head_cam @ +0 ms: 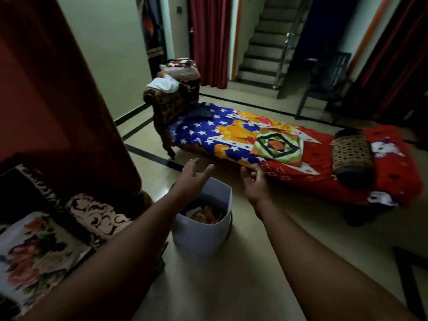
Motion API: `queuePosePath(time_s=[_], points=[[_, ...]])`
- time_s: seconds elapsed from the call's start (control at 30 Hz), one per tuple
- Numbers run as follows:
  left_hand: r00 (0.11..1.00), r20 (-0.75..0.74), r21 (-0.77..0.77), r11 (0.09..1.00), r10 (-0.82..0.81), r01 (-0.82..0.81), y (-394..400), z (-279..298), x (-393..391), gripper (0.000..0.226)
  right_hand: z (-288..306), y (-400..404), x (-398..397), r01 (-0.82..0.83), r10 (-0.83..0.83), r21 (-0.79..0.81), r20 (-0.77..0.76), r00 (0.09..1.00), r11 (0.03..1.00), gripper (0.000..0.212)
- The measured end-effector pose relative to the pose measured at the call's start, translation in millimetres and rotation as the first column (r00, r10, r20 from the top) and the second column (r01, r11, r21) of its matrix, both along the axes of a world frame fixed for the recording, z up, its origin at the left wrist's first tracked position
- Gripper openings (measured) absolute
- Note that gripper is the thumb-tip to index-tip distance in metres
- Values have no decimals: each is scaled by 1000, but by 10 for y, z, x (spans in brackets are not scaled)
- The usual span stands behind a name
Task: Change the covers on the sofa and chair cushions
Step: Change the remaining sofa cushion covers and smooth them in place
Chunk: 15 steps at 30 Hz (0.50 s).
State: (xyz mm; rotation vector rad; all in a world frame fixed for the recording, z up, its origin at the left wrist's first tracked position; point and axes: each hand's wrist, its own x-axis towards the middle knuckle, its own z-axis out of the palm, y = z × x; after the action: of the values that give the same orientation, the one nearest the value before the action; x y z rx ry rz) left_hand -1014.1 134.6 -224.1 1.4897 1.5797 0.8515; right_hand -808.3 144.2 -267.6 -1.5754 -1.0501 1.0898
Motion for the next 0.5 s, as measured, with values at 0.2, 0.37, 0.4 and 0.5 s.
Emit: queuePosePath(time_s=[0.2, 0.37, 0.4, 0.5], points=[[995, 6, -27, 995, -95, 95, 533, -106, 323, 81, -64, 219, 373, 92, -92, 9, 22, 996, 996, 92], [982, 73, -25, 984, -173, 175, 939, -175, 462, 78, -117, 494, 545, 175, -176, 38, 34, 984, 984, 91], [979, 78, -33, 981, -188, 191, 1019, -197, 482, 77, -116, 540, 570, 181, -182, 36, 33, 983, 983, 92], [967, 80, -25, 970, -240, 242, 1224, -243, 552, 66, -145, 674, 622, 194, -195, 30, 46, 980, 981, 90]])
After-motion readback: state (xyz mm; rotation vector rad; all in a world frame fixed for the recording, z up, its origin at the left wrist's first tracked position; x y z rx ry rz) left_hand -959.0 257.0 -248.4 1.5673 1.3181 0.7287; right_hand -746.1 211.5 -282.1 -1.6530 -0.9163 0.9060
